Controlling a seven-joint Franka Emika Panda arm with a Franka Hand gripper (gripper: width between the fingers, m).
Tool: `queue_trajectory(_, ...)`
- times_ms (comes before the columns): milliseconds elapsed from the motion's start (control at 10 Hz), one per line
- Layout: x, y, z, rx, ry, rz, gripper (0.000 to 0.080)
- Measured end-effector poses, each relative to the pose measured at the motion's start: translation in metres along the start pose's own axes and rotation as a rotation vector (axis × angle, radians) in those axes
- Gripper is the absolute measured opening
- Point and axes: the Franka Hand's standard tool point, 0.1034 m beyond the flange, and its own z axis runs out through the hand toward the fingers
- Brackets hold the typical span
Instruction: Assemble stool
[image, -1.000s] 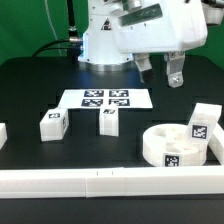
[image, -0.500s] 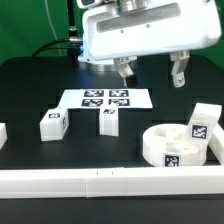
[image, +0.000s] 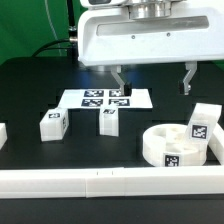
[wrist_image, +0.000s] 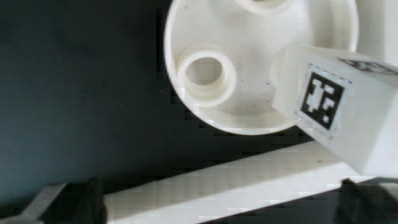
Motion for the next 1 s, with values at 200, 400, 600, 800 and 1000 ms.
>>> queue_trajectory(200, 0.001, 0.008, 0.002, -0.004, 0.001, -0.119, 0.0649)
queue_trajectory(400, -0.011, 0.045, 0.016, -0.040, 0.046, -0.156, 0.0649)
queue_trajectory(600, -0.024, 0.066, 0.031, -0.064, 0.060, -0.151, 0.0649)
queue_trajectory(800, -0.033, 0.067, 0.047, -0.074, 0.055, -0.166, 0.0649)
queue_trajectory(1000, -0.032, 0.068, 0.047, -0.075, 0.055, -0.164, 0.0649)
